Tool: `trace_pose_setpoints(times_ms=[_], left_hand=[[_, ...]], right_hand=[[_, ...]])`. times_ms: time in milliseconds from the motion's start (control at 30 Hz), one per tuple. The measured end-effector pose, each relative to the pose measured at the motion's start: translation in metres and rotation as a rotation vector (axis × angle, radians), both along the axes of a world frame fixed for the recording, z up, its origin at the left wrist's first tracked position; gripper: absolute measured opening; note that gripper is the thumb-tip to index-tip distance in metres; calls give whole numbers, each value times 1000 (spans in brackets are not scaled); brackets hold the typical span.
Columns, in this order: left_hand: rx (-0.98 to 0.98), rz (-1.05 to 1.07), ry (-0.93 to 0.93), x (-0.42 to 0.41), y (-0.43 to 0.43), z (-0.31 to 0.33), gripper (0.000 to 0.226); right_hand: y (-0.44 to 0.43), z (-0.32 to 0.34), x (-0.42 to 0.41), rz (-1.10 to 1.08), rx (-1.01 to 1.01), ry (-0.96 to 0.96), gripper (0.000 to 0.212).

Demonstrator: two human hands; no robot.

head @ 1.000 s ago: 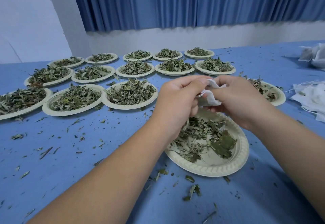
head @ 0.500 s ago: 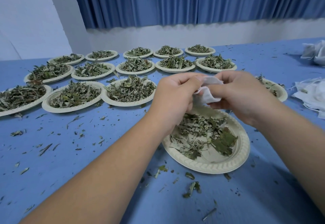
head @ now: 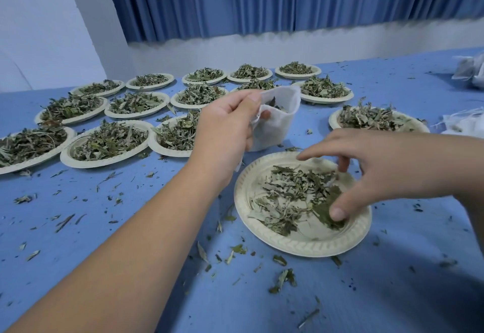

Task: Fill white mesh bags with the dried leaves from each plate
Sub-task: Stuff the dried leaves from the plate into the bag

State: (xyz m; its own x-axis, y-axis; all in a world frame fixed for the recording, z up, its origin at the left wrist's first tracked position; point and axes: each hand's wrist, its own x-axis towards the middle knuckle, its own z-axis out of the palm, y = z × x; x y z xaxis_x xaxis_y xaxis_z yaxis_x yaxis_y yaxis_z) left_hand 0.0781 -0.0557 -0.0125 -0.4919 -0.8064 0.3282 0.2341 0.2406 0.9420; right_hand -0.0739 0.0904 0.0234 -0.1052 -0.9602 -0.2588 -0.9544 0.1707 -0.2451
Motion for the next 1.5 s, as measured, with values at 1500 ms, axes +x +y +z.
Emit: trace_pose_setpoints(times_ms=[1500], left_hand=[[-240, 78, -236, -9, 18, -5, 16]], right_hand=[[5, 7, -1, -43, -602, -395, 45]])
